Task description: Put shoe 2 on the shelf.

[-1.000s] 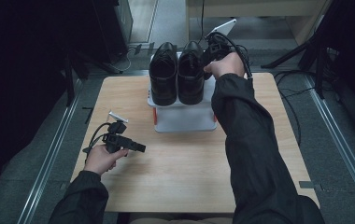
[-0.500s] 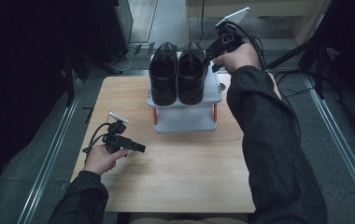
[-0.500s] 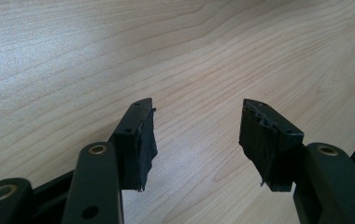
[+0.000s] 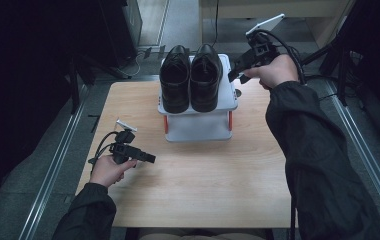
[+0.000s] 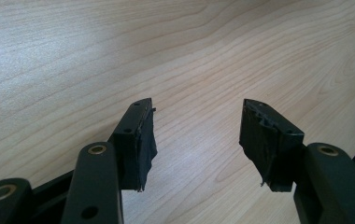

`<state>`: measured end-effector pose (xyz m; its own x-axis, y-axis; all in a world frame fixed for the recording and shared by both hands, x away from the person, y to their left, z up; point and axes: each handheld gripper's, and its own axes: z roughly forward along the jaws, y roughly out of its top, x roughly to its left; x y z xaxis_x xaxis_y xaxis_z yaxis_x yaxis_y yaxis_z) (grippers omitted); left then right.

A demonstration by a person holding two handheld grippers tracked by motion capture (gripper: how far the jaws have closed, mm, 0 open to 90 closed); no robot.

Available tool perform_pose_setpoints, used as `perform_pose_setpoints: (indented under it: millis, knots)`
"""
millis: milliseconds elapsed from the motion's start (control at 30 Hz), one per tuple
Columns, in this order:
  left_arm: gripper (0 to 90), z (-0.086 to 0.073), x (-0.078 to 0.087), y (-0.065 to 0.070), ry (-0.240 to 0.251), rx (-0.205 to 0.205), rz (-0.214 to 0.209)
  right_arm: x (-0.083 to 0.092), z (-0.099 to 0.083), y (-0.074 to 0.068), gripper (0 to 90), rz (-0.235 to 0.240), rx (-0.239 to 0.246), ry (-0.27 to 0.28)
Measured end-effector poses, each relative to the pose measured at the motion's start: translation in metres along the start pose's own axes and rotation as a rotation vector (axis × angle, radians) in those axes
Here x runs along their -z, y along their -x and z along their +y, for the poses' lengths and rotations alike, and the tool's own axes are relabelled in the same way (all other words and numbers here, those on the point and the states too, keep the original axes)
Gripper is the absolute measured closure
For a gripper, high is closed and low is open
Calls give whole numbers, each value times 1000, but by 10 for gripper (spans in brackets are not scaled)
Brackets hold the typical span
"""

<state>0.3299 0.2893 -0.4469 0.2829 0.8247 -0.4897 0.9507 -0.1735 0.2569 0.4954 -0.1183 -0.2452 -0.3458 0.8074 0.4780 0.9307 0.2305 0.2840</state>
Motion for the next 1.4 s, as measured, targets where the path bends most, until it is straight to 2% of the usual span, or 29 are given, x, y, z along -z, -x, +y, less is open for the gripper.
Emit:
perform_pose_setpoints:
  millis: [233, 267, 500, 667, 767, 900, 1067, 1400]
  knots:
    - [445, 0, 0, 0, 1, 2, 1, -4, -20, 16, 485, 35, 11, -2]
    - [445, 0, 0, 0, 2, 4, 1, -5, -24, 19, 485, 49, 11, 0]
    - [445, 0, -1, 0, 5, -3, 8, -15, -50, 46, 484, 65, -8, -3]
    - [444, 0, -1, 0, 8, 4, 8, -32, -73, 62, 482, 57, 5, -10]
    - [444, 1, -2, 0, 4, 6, 11, -44, -85, 68, 481, 49, 15, -30]
    - [443, 1, -3, -1, -4, -4, 15, -59, -100, 74, 472, 63, 21, -39]
    - [443, 1, -3, -1, -2, 5, 20, -74, -114, 84, 459, 72, 43, -59]
    - [437, 1, -5, -1, -4, 3, 32, -96, -139, 100, 460, 90, 65, -51]
